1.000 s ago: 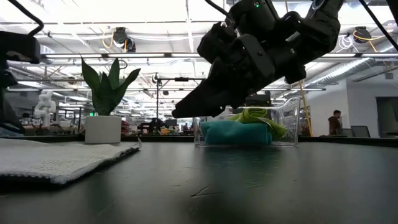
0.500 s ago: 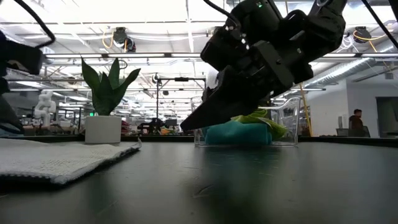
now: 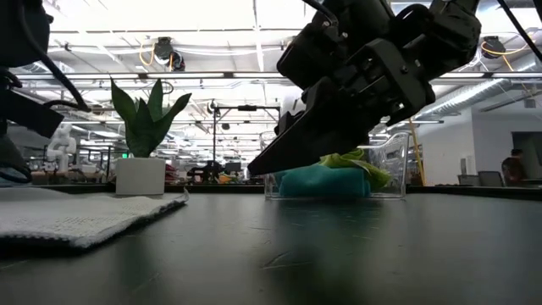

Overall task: Fold microfiber towels
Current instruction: Fold the gray towel

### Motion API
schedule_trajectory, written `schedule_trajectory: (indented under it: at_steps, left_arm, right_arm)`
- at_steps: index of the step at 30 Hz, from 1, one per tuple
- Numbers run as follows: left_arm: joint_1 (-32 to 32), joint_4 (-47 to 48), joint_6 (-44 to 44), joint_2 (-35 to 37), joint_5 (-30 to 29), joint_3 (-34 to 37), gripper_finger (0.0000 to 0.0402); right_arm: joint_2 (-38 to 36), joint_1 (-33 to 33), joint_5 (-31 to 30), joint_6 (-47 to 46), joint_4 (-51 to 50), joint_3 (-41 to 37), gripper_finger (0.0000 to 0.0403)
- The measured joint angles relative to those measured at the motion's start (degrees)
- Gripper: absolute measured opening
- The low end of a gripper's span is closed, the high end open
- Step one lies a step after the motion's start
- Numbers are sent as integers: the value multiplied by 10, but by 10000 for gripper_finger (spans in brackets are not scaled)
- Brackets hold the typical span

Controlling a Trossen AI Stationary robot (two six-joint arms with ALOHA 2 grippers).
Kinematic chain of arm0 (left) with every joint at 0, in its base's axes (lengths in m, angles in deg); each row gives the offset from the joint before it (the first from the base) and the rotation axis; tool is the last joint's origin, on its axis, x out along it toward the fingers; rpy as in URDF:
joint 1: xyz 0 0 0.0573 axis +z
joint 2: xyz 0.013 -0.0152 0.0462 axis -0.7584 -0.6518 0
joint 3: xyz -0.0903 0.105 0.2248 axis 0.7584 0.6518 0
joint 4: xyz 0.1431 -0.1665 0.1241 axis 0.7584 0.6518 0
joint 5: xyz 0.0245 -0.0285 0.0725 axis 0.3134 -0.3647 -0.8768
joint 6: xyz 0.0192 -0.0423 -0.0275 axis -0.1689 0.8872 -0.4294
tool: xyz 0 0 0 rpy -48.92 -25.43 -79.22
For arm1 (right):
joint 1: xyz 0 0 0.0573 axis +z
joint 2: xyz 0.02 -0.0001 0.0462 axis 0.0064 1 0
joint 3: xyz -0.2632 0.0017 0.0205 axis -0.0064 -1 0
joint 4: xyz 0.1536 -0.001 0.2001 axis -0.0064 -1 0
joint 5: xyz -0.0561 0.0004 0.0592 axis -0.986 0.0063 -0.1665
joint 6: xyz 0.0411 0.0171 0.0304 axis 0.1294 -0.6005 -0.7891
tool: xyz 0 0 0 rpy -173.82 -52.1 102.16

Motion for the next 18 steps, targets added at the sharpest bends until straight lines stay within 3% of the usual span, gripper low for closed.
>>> schedule_trajectory:
  at_steps: [4,10,18]
  left_arm:
    - [0,-28,-55,14,-10,4,111]
    - [2,-127,-134,13,-62,-15,12]
    - [49,-329,-236,-23,-93,-12,6]
  right_arm:
    - [0,2,1,-8,1,0,157]
    - [-11,2,1,-9,-10,0,157]
    - [-17,13,0,-8,-17,0,157]
